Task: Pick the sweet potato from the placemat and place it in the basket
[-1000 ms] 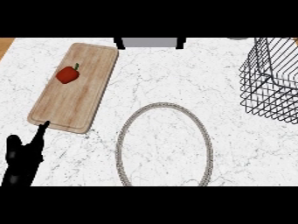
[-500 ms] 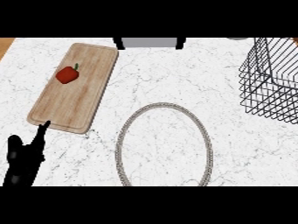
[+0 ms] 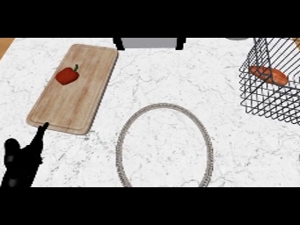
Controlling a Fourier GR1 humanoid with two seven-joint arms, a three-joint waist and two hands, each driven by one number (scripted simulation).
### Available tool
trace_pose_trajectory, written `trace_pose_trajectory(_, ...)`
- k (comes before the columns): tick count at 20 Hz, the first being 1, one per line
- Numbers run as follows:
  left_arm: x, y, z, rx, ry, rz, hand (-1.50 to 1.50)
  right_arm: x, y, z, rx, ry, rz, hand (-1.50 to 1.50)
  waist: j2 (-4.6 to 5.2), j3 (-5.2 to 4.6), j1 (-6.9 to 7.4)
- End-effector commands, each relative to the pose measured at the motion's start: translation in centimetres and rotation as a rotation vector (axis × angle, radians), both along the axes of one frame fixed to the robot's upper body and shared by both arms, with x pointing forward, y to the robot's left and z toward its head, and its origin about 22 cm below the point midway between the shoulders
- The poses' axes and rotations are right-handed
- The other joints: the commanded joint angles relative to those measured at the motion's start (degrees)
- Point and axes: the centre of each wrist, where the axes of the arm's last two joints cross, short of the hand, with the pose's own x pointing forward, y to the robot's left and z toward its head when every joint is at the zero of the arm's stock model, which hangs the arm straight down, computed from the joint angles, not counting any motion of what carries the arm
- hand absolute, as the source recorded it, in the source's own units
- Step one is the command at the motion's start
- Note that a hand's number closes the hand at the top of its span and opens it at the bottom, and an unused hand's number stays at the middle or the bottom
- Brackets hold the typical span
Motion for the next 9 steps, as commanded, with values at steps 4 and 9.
trace_pose_trajectory(4, -0.6, -2.4, -1.8, -0.082, 0.107, -0.032, 0.00, -3.0, -3.7, 2.2, 0.094, -0.082, -0.112, -1.50, 0.57, -0.95, -0.80)
trace_pose_trajectory(9, -1.9, -0.9, -2.8, -0.074, 0.111, -0.013, 0.00, -7.9, -7.1, 2.8, 0.117, -0.097, -0.161, -1.50, 0.42, -0.98, -1.64)
